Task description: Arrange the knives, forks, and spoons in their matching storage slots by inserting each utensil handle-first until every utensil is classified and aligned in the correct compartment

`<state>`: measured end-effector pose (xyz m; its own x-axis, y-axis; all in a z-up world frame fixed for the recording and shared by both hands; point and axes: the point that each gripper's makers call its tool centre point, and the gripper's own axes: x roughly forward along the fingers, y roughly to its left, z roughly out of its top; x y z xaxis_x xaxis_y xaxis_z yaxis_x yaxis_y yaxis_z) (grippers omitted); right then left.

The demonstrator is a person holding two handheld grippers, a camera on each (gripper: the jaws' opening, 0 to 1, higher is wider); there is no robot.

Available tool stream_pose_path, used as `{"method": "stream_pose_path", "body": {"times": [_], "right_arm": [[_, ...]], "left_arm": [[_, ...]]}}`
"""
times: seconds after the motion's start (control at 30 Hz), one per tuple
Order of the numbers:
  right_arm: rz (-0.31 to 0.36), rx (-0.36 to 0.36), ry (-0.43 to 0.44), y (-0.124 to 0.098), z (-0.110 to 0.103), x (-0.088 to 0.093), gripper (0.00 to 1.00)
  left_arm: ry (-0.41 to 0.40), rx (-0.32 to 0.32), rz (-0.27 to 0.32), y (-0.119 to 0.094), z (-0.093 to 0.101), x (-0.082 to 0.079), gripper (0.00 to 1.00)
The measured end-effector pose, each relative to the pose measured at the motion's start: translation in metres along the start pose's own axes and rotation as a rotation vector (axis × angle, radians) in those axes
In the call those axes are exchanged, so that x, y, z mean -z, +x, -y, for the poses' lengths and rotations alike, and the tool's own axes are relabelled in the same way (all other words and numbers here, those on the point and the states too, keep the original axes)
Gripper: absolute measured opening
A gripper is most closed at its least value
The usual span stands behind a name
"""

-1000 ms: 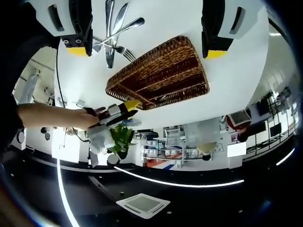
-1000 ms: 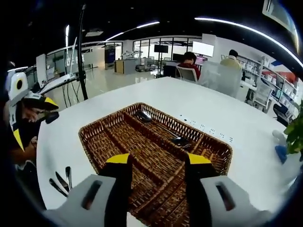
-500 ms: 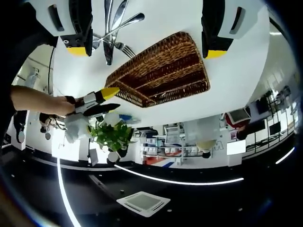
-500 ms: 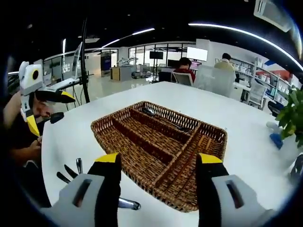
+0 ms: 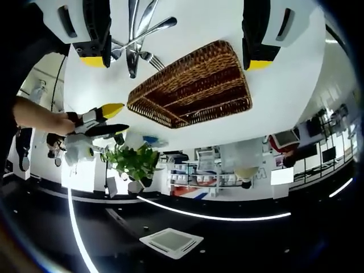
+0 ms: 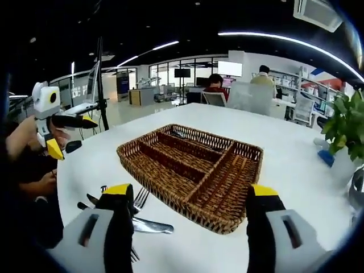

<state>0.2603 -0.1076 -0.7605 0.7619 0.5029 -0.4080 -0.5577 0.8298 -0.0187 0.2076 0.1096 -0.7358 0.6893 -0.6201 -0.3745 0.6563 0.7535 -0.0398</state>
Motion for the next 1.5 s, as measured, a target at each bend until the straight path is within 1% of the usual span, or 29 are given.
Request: {"method": "stream_pose_path", "body": {"times": [0.07, 0.17, 0.27, 0.33, 0.43, 0.5, 0.6, 0.7, 0.8, 0.9, 1.0, 1.23, 1.5], "right_arm": [[0.004, 0.004, 0.001, -0.005, 0.001, 0.002, 0.86], [0.006, 0.001, -0.003, -0.011, -0.001, 0.005, 0.9], [-0.004, 0.003, -0.007, -0.018, -0.003, 0.011, 0.93], [-0.016, 0.0, 0.005, -0.022, -0.005, 0.015, 0.96], [-0.019, 0.001, 0.013, -0.028, -0.007, 0.018, 0.96], [-0.024, 0.008, 0.017, -0.031, -0.007, 0.019, 0.96], [-0.024, 0.011, 0.031, -0.037, -0.008, 0.018, 0.97], [-0.013, 0.012, 0.036, -0.042, -0.009, 0.015, 0.98], [-0.022, 0.011, 0.029, -0.043, -0.01, 0.016, 0.98], [-0.027, 0.006, 0.043, -0.046, -0.012, 0.015, 0.98], [-0.009, 0.01, 0.058, -0.05, -0.013, 0.01, 0.98], [0.002, -0.006, 0.08, -0.051, -0.015, 0.007, 0.98], [-0.006, -0.009, 0.07, -0.052, -0.018, 0.009, 0.98]], "left_arm": [[0.003, -0.01, 0.003, -0.001, -0.002, 0.0, 1.0], [0.011, -0.005, -0.006, -0.003, 0.0, 0.003, 1.0], [0.014, 0.001, -0.004, -0.004, 0.001, 0.004, 1.0], [0.011, 0.009, 0.005, -0.005, 0.004, 0.003, 1.0], [0.007, 0.015, 0.014, -0.005, 0.006, 0.002, 1.0], [0.006, 0.014, 0.007, -0.004, 0.005, 0.004, 1.0], [0.006, 0.006, -0.003, -0.004, 0.004, 0.006, 1.0], [-0.006, -0.007, 0.002, -0.005, -0.001, 0.005, 1.0], [0.0, -0.009, -0.006, -0.005, -0.003, 0.006, 1.0], [0.01, -0.006, -0.014, -0.004, -0.004, 0.008, 1.0], [0.017, -0.008, -0.019, -0.004, -0.005, 0.009, 1.0], [0.045, -0.011, -0.059, -0.004, -0.005, 0.017, 1.0], [0.055, -0.009, -0.047, -0.005, -0.006, 0.013, 1.0]]}}
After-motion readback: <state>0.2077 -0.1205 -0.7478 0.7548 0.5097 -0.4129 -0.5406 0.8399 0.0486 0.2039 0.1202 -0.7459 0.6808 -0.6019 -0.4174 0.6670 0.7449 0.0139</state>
